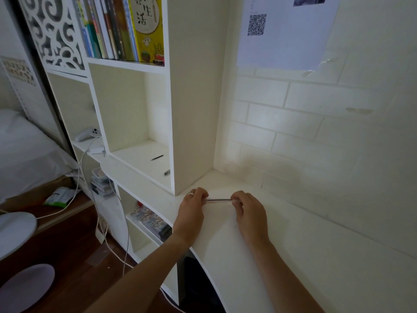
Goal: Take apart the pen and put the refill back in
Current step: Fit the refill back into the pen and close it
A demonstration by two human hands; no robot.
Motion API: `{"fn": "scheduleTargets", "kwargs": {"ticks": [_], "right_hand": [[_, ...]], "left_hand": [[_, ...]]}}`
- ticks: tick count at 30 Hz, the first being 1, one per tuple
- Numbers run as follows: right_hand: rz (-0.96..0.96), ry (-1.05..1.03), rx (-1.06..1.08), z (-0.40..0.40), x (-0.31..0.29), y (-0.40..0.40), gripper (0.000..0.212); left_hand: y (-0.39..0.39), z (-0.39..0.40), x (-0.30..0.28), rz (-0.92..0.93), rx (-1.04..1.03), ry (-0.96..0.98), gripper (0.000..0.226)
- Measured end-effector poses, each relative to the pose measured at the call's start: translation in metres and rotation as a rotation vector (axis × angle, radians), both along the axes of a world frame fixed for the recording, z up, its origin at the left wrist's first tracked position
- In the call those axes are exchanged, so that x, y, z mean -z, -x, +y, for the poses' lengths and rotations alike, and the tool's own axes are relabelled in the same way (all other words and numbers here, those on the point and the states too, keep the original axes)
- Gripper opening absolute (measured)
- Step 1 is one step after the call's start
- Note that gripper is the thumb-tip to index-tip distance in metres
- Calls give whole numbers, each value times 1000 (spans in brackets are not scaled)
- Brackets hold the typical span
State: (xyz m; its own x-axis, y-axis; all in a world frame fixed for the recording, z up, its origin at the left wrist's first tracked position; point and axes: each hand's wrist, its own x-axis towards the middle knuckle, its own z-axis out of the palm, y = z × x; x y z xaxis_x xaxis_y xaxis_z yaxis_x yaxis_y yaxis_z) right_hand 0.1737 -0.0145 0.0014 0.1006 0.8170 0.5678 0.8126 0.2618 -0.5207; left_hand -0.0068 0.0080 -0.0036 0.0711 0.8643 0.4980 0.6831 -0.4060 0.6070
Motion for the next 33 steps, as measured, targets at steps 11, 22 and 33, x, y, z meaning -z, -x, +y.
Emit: {"fn": "scheduleTargets", "kwargs": {"ticks": [11,22,33], "right_hand": [[-40,-26,1,5,3,-7,17],[-29,9,-70,3,-1,-9,15],[-135,30,61,0,0,0,18]], "left_hand": [[3,3,2,-49,39,16,22],[7,4,2,-61,78,30,25],[0,1,0,217,69,-137,14]]}}
